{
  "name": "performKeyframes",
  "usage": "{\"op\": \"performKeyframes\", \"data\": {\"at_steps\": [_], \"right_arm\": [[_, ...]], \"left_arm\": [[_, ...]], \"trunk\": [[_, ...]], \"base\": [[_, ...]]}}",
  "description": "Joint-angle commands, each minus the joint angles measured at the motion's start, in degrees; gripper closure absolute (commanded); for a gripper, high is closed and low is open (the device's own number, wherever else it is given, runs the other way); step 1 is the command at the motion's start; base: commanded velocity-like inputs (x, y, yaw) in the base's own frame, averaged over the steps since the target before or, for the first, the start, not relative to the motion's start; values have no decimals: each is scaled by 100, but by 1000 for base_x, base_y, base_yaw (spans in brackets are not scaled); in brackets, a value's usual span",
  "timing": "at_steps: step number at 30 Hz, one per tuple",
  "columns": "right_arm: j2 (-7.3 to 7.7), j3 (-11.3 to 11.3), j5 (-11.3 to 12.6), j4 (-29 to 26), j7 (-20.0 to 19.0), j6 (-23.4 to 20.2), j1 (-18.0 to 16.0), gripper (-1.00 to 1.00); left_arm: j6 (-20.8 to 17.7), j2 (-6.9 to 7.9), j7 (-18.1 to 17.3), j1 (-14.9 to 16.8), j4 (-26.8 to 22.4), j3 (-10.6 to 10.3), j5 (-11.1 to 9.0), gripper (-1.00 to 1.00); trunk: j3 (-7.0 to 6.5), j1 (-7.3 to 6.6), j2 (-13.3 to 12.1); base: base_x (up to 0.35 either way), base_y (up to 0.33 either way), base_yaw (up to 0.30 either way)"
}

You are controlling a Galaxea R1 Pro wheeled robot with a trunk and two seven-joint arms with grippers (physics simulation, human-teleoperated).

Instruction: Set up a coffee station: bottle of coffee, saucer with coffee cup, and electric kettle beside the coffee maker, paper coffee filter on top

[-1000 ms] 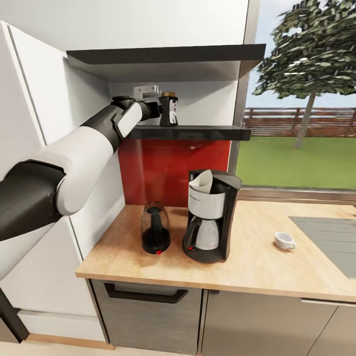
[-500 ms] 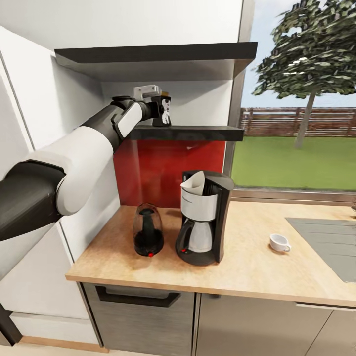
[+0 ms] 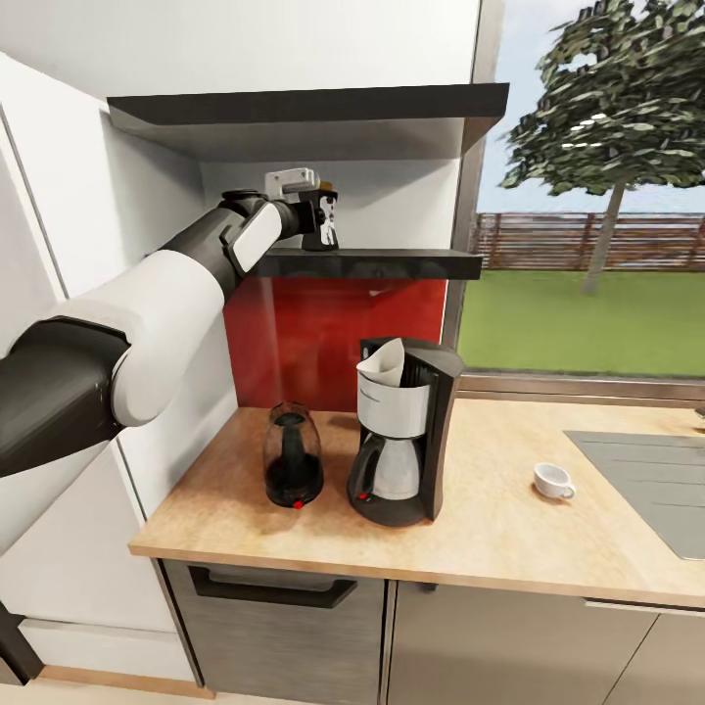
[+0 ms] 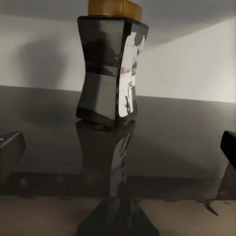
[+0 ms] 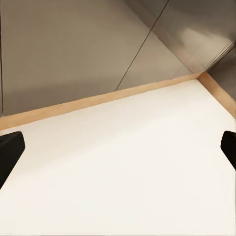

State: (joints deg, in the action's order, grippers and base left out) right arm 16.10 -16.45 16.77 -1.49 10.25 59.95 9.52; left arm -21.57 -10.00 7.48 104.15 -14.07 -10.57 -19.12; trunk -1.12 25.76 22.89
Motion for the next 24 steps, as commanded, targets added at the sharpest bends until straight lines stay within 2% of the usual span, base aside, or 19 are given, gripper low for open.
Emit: {"op": "performKeyframes", "data": {"at_steps": [1, 12, 24], "right_arm": [[-1, 35, 46, 4, -4, 5, 6, -100], [-2, 53, 42, 61, -4, 5, 6, -100], [-19, 73, 37, 53, -5, 5, 6, -100]], "left_arm": [[-22, 0, 43, 0, -8, -38, -57, -100], [-22, 0, 43, 0, -8, -41, -57, -100], [-22, 0, 43, 0, -8, -41, -57, -100]], "trunk": [[1, 2, 3], [1, 2, 3], [1, 2, 3]], "base": [[0, 0, 0], [45, 0, 0], [141, 0, 0]]}}
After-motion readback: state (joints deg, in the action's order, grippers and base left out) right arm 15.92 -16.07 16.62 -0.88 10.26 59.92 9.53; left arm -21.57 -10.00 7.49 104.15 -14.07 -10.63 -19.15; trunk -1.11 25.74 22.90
